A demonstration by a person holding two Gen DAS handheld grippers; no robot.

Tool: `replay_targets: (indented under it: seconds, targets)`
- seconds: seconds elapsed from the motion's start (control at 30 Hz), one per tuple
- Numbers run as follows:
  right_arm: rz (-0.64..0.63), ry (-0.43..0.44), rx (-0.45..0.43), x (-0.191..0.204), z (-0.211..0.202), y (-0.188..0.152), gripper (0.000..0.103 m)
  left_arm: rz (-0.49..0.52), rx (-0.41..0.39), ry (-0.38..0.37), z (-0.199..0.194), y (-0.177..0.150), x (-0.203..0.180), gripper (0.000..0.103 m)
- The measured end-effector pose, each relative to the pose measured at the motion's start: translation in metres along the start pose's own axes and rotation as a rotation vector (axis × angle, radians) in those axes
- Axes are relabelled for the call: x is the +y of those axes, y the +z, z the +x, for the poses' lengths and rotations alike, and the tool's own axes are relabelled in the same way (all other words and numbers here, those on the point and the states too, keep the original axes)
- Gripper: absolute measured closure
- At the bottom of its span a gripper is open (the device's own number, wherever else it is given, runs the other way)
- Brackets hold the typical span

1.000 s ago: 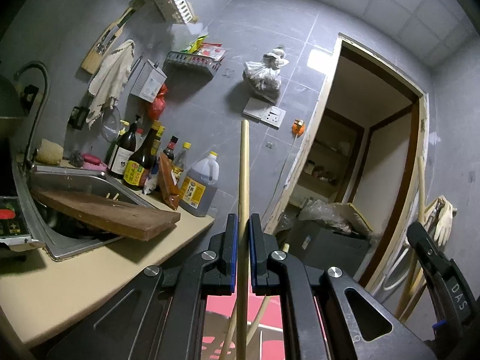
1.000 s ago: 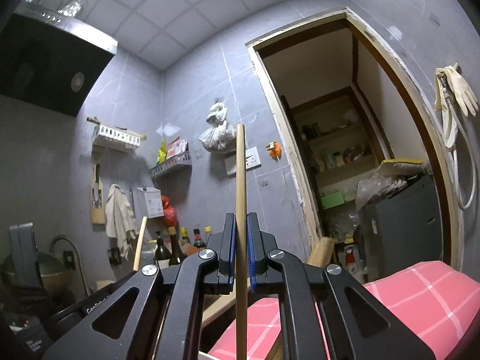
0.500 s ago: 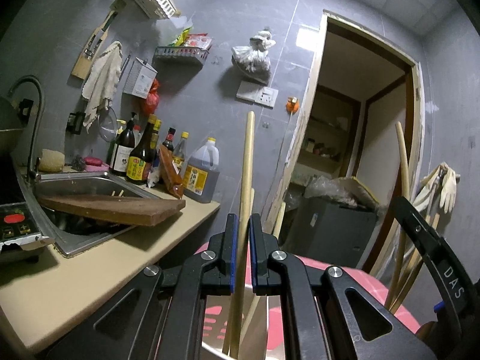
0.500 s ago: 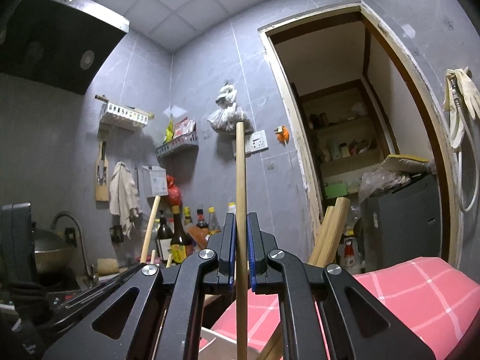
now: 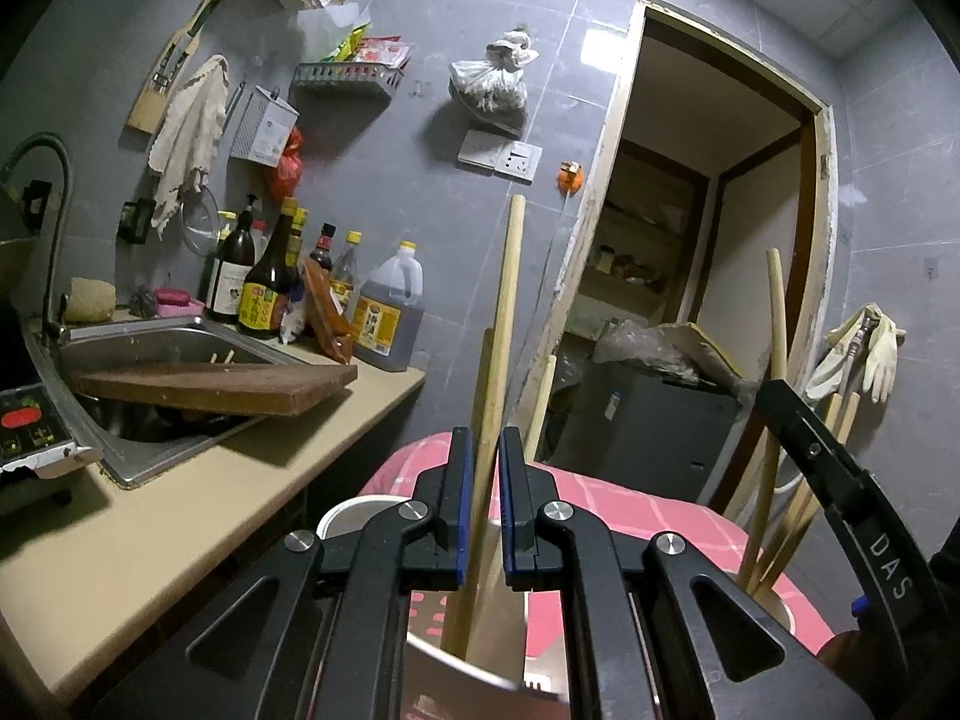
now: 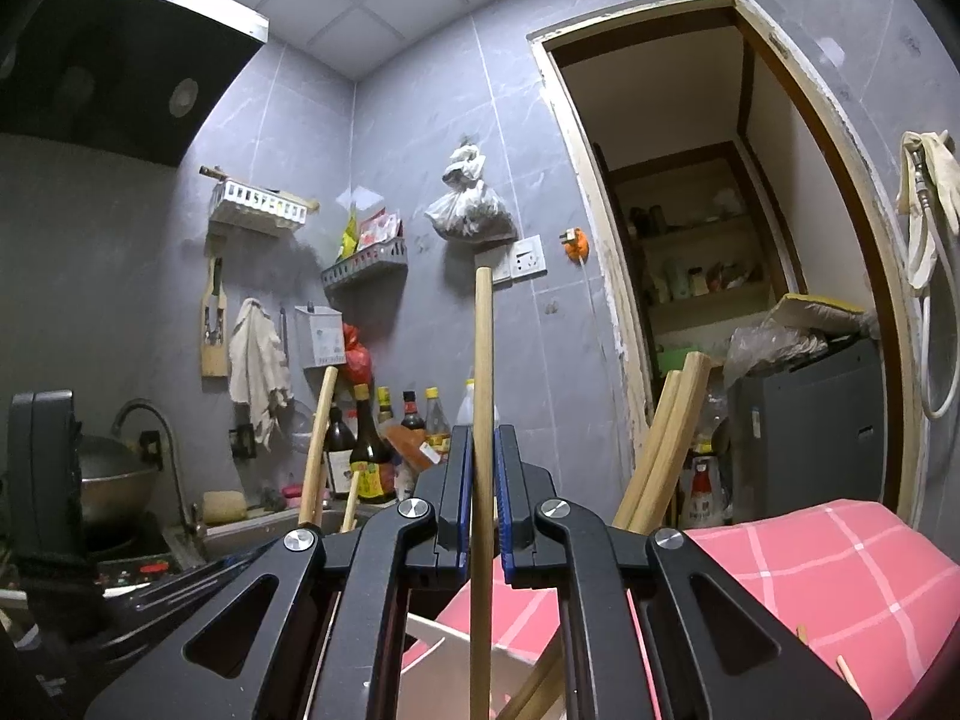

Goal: Organize utensils
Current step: 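Open both tools to drop the chopsticks into the white caddy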

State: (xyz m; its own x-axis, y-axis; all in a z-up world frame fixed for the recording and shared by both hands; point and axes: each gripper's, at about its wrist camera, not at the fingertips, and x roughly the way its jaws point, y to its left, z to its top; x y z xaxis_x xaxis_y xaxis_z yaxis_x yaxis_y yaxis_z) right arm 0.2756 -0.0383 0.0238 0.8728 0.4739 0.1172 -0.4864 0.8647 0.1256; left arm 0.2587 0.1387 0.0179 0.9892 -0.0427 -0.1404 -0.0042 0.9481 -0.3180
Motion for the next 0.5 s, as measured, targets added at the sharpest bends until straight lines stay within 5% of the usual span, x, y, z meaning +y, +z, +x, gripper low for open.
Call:
replay_targets:
  seconds: [0.5]
  targets:
    - [-0.017, 0.003, -0.031, 0.003, -0.023, 0.01, 0.081, -0.012, 0.009, -0.045, -0.017, 0.004, -0.002, 0.091]
